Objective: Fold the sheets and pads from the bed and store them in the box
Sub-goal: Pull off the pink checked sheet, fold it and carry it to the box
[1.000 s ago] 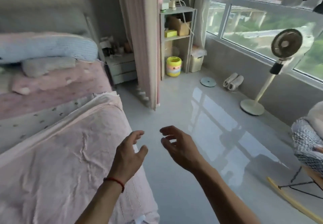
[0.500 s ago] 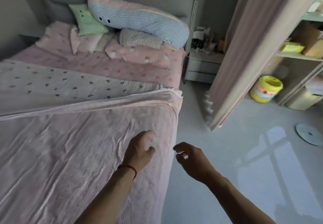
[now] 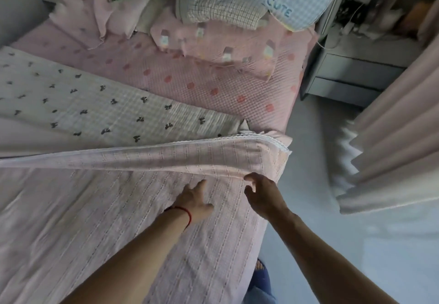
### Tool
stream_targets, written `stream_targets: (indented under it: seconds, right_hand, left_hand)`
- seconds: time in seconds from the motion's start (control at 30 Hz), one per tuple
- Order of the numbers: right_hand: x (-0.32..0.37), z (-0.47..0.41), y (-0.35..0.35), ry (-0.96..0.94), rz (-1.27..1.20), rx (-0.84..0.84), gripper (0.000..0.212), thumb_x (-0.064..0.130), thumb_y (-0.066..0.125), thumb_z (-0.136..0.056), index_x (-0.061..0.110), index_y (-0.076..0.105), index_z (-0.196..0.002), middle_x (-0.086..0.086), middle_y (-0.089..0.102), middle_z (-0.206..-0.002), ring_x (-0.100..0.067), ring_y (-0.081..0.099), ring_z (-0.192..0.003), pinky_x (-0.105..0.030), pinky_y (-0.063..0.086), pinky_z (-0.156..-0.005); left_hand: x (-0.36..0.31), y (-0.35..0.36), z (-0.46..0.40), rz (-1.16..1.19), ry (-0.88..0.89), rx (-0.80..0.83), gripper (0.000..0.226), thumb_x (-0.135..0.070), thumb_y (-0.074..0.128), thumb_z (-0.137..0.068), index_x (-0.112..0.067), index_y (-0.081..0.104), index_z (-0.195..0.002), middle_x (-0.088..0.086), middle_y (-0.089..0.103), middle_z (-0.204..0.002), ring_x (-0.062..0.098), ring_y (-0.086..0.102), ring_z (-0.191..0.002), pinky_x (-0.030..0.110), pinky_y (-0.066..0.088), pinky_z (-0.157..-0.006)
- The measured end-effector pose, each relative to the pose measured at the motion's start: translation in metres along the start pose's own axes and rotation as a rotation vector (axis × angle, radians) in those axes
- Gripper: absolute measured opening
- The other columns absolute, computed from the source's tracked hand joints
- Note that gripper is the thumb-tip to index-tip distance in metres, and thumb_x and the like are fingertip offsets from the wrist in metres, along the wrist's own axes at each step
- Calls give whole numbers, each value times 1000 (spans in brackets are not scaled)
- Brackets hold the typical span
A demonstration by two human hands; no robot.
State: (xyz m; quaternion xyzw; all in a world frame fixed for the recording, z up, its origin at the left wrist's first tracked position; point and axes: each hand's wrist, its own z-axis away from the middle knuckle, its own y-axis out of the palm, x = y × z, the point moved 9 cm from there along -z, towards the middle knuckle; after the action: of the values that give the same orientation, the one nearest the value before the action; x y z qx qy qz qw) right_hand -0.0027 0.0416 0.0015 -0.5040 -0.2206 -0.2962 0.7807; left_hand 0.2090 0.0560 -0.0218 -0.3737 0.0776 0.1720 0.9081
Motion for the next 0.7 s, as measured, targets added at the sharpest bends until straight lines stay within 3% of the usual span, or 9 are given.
stream_targets:
  seconds: [0.13, 0.23, 0.3, 0.37, 0.47, 0.57, 0.63, 0.67, 0.7]
  right_hand:
    - [-12, -136, 3, -87, 165, 6, 51, 12, 54, -98, 19, 50, -148, -1, 40, -162, -25, 40, -146, -41, 36, -118]
    - [-3, -209, 15, -233, 396, 9, 61, 16, 56, -98, 23, 36, -156, 6, 16, -171, -23, 21, -152, -49, 30, -117]
    - [-6, -238, 24, -290, 546, -11, 62, 29, 60, -99, 23, 34, -155, 2, 32, -165, -28, 28, -147, -51, 31, -112]
    - [-10, -243, 32, -381, 687, -90, 65, 39, 73, -90, 17, 48, -145, -5, 56, -144, -33, 48, -128, -51, 36, -99]
    - [-24, -226, 33, -535, 797, -201, 67, 37, 84, -73, 6, 64, -130, -10, 72, -117, -32, 65, -97, -48, 37, -92]
    - [-55, -196, 14, -572, 709, -257, 65, 21, 94, -63, 2, 71, -120, -12, 75, -81, -34, 70, -67, -44, 54, -77]
    - [-82, -172, 2, -443, 675, -243, 62, 14, 94, -62, 11, 69, -118, -15, 76, -88, -39, 69, -62, -48, 58, -62]
    - [-92, -158, 5, -389, 684, -161, 65, 16, 92, -65, 17, 62, -123, -15, 76, -97, -42, 71, -67, -52, 59, -60]
    - [-95, -143, 15, -391, 674, -48, 69, 21, 91, -69, 20, 56, -128, -15, 75, -108, -44, 72, -75, -58, 60, -65]
  left_hand:
    - [3, 39, -114, -14, -226, 57, 114, -66, 61, -88, -3, 0, -160, 28, 18, -163, 39, 28, -149, 43, 33, -119]
    - [17, 67, -166, -103, -254, -28, 137, -83, 66, -57, -3, 17, -157, 25, 39, -149, 37, 43, -136, 43, 47, -107]
    - [27, 79, -182, -124, -299, -50, 149, -82, 69, -50, 7, 9, -154, 29, 47, -139, 38, 48, -129, 45, 52, -100]
    - [30, 83, -185, -113, -332, -32, 154, -78, 75, -49, 12, 5, -153, 30, 49, -137, 39, 49, -129, 46, 53, -99]
    - [26, 76, -179, -131, -374, -10, 151, -75, 80, -55, 10, 2, -153, 34, 40, -143, 43, 40, -136, 51, 48, -103]
    - [18, 73, -168, -78, -366, 73, 155, -83, 73, -56, 5, -8, -155, 41, 22, -153, 50, 22, -147, 57, 36, -114]
    - [4, 68, -148, 66, -370, 111, 151, -95, 56, -61, 1, -10, -157, 39, -6, -160, 49, 2, -152, 63, 19, -120]
    - [-4, 63, -136, 189, -388, 96, 145, -97, 47, -64, 3, 1, -158, 35, -13, -161, 47, 7, -152, 62, 19, -118]
    - [-13, 55, -125, 357, -392, 38, 134, -97, 43, -68, 8, 28, -151, 34, -17, -161, 44, 31, -146, 57, 32, -114]
